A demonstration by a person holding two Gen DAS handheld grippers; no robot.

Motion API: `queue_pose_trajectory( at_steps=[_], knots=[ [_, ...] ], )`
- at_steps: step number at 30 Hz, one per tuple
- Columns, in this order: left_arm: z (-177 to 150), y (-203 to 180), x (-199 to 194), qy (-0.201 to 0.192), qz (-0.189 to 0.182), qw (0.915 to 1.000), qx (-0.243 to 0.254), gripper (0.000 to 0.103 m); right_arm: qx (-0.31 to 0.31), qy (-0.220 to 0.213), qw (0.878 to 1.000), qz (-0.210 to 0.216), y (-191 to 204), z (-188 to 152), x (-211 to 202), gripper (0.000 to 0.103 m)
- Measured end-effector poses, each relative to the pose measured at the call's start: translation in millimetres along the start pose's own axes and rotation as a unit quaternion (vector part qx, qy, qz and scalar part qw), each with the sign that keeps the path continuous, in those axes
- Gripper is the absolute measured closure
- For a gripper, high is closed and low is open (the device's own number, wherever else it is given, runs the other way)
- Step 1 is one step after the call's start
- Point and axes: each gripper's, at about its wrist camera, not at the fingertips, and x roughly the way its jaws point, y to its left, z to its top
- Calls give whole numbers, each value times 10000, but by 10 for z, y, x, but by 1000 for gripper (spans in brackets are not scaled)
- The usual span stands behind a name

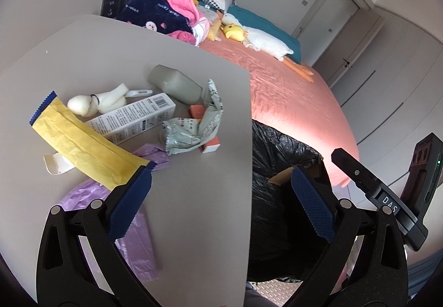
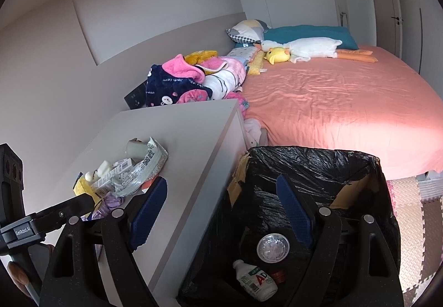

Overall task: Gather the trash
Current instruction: 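Grasp the yellow packet with the left tool while the right tool grasps the foil wrapper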

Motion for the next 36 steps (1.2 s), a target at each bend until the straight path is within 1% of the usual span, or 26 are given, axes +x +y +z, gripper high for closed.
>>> queue_pose_trajectory(
  at_steps=[11, 16, 23, 26, 29, 34, 36],
  knots=[
    [42, 368, -85, -113, 442, 9982, -388, 6, -141, 171, 9995, 229, 283, -14, 267, 22],
    [75, 517, -77, -163, 769, 9952, -578, 6, -251, 189, 9991, 292, 390, 2, 356, 22],
    [118, 729, 26, 40, 1153, 9891, -916, 6, -273, 214, 9986, 407, 524, 50, 488, 22],
    [135, 808, 67, 131, 1176, 9871, -1082, 6, -231, 260, 9983, 469, 574, 77, 561, 22],
    [151, 863, 108, 229, 1200, 9857, -1160, 9, -125, 343, 9977, 563, 619, 105, 657, 22],
    [144, 944, 164, 392, 1133, 9847, -1266, 20, -8, 511, 9968, 618, 704, 105, 835, 22],
    [144, 984, 174, 420, 1082, 9845, -1317, 22, 24, 567, 9961, 673, 742, 97, 899, 22]
  ],
)
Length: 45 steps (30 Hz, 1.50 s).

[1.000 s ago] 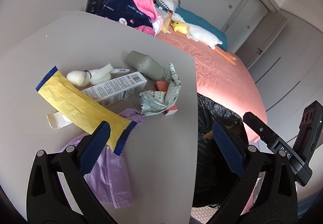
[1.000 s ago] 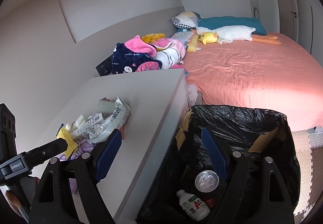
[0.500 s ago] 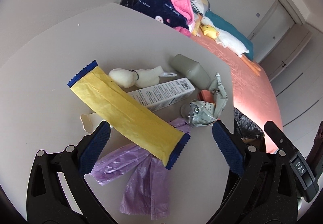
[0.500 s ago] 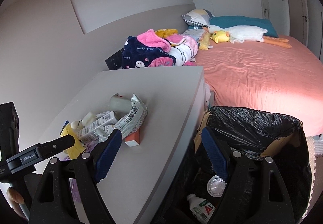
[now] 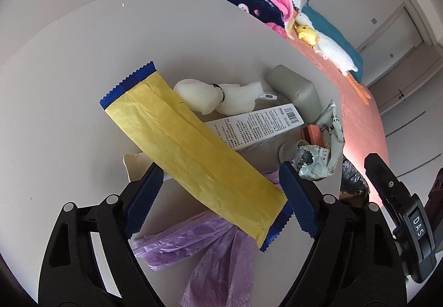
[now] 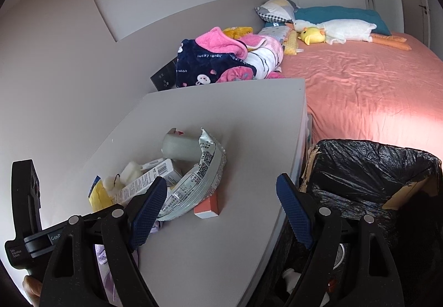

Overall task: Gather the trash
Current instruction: 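Grasp the yellow packet with the left tool while the right tool grasps the foil wrapper, then carry the yellow packet and foil wrapper toward the black trash bag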

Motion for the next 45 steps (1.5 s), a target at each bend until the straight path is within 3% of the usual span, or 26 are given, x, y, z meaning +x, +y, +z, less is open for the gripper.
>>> queue_pose_trajectory(
  at_steps=[2, 5, 7, 13, 22, 24, 30, 45],
  knots=[
    [16, 35, 9, 5, -67, 10000, -68, 27, 8, 25, 10000, 24, 39, 1, 57, 21],
    [36, 59, 13, -7, -122, 9999, -92, 41, 13, 88, 10000, 39, 86, 3, 141, 22],
    [42, 101, 18, -19, -250, 9995, -184, 61, 51, 137, 9999, 43, 104, -3, 195, 22],
    [44, 102, -129, -309, -252, 9991, -127, 77, 63, 176, 9998, 24, 145, -15, 290, 22],
    [71, 58, -323, -550, -322, 9980, 5, 79, 11, 432, 9990, 117, 223, -63, 437, 47],
    [89, 58, -328, -555, -333, 9979, 19, 79, 53, 490, 9986, 175, 220, -89, 460, 61],
    [77, 87, -360, -567, -378, 9977, -12, 79, 116, 453, 9982, 374, 198, -111, 416, 73],
    [24, -109, -570, -674, -790, 9942, 286, 79, 12, -84, 9993, 370, 174, -65, -70, 77]
  ],
)
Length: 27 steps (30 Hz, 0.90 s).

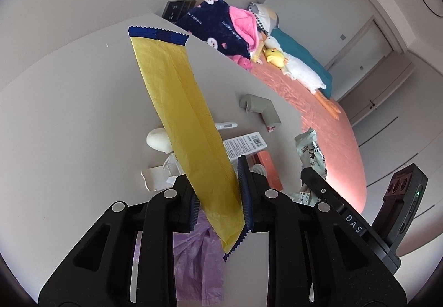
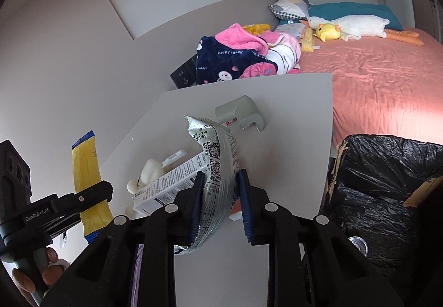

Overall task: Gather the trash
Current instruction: 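Carry the yellow packet and foil wrapper toward the black trash bag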

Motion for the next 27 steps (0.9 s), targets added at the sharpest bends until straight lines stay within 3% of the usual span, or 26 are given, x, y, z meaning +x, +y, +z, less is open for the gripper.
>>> queue_pose_trajectory(
  at_steps=[27],
  knots=[
    [-334, -884, -61, 208, -741, 9938, 807, 79, -41, -402, 9985, -361, -304, -46, -859, 77]
  ],
)
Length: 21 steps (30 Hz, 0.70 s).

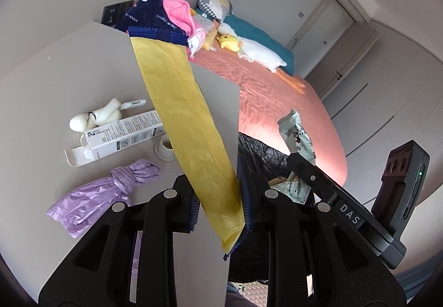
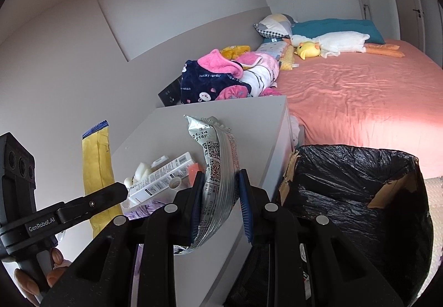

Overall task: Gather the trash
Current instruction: 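Carry the yellow packet and foil wrapper toward the black trash bag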

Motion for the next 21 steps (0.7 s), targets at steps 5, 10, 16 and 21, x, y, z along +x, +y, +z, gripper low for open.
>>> queue_pose_trajectory(
  at_steps=[5, 10, 16, 21],
  knots=[
    [-23, -135, 61, 82, -131, 9998, 144, 79, 7, -87, 9999, -98, -74, -17, -129, 77],
    [-35, -273, 148, 162, -270, 9991, 288, 79, 49, -160, 9997, -195, -175, -24, -240, 77],
    [-48, -398, 264, 276, -390, 9980, 408, 79, 134, -218, 9992, -299, -309, -31, -342, 77],
    [-61, -486, 347, 368, -460, 9971, 486, 79, 222, -251, 9988, -366, -422, -42, -400, 77]
  ],
)
